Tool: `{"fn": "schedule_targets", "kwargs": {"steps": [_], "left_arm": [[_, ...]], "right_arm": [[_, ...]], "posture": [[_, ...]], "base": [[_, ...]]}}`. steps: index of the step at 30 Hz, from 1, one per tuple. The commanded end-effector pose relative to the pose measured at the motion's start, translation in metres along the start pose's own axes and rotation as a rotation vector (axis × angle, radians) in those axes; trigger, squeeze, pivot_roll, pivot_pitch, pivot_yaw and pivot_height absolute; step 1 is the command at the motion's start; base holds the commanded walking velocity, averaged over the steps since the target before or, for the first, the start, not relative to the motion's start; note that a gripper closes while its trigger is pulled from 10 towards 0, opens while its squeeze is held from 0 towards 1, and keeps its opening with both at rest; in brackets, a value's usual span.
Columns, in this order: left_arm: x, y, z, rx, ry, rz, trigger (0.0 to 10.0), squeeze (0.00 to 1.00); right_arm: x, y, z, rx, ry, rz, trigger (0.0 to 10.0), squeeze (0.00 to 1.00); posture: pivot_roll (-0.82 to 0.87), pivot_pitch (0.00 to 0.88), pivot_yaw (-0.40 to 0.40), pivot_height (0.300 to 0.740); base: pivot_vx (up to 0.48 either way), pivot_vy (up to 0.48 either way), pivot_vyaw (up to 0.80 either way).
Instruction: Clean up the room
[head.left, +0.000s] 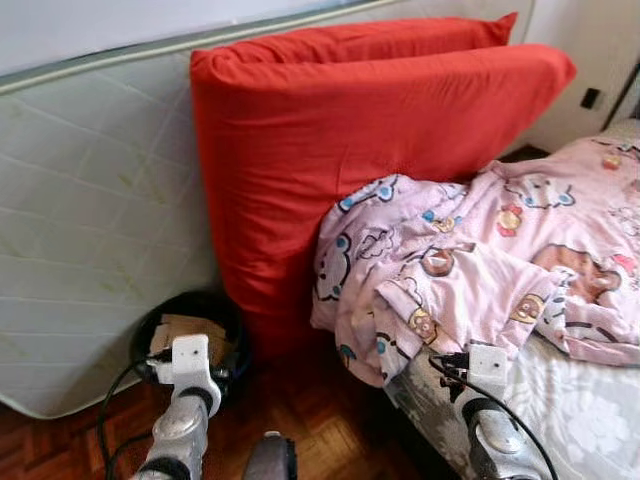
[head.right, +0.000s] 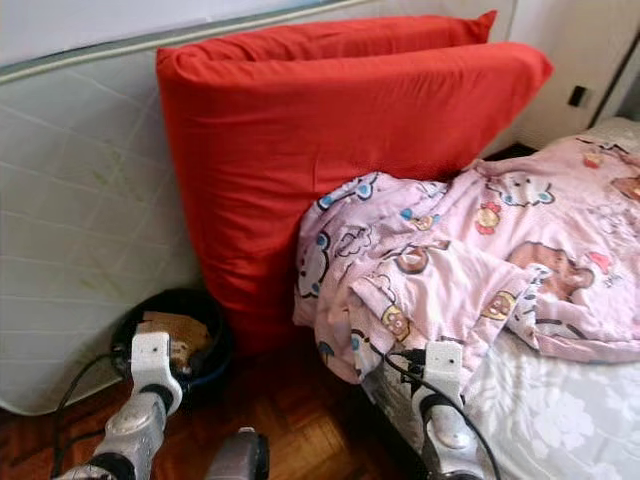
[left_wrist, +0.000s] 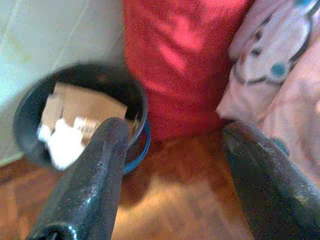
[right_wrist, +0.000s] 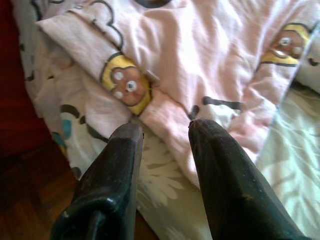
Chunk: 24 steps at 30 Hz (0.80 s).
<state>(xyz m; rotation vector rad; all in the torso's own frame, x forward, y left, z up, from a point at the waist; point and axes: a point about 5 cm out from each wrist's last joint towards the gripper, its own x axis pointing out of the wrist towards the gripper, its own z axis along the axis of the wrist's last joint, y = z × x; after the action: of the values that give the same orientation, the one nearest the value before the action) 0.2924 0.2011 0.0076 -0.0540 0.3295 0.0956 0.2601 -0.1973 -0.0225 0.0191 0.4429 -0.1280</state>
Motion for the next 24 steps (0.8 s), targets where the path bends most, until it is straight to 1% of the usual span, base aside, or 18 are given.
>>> {"fn": "schedule_targets", "kwargs": {"steps": [1, 6, 10, 15, 19, 21, 24], "left_arm": [[0.0019, -0.0037, 0.0049, 0.006, -0.025, -0.01, 10.0, 0.0], [0.0033, -0.0044, 0.0077, -0.004, -0.034, -0.003, 10.0, 0.0], [0.0044, -0.0044, 0.0099, -0.005, -0.037, -0.002, 10.0, 0.0], [0.0051, -0.0041, 0.0121, -0.008, -0.046, -0.003, 10.0, 0.0], [0.0022, -0.0043, 0.0073, -0.007, -0.044, -0.011, 10.0, 0.0], [0.0026, -0.0061, 0.0091, -0.003, -0.055, -0.025, 10.0, 0.0], [0.0025, -0.006, 0.0094, -0.003, -0.059, -0.026, 10.0, 0.0]], "right_arm": [[0.0021, 0.0027, 0.0038, 0.001, -0.007, 0.008, 10.0, 0.0], [0.0025, 0.0025, 0.0045, 0.006, -0.007, 0.009, 10.0, 0.0], [0.0027, 0.0058, 0.0048, 0.006, -0.009, 0.02, 10.0, 0.0], [0.003, 0.0081, 0.0054, 0.012, -0.012, 0.026, 10.0, 0.0], [0.0008, 0.0085, 0.0, 0.0, 0.007, 0.035, 10.0, 0.0], [0.002, 0.0091, 0.0025, -0.007, 0.002, 0.038, 10.0, 0.0], [0.0036, 0.0069, 0.0059, 0.006, -0.007, 0.021, 10.0, 0.0]], "posture": [[0.04, 0.0, 0.024, 0.637], [0.04, 0.0, 0.022, 0.637], [0.04, 0.0, 0.021, 0.637], [0.04, 0.0, 0.026, 0.637], [0.04, 0.0, 0.019, 0.637], [0.04, 0.0, 0.022, 0.637], [0.04, 0.0, 0.025, 0.637]], "base": [[0.0, 0.0, 0.0], [0.0, 0.0, 0.0], [0.0, 0.0, 0.0], [0.24, 0.0, 0.0], [0.251, 0.0, 0.0], [0.259, 0.0, 0.0], [0.266, 0.0, 0.0]]}}
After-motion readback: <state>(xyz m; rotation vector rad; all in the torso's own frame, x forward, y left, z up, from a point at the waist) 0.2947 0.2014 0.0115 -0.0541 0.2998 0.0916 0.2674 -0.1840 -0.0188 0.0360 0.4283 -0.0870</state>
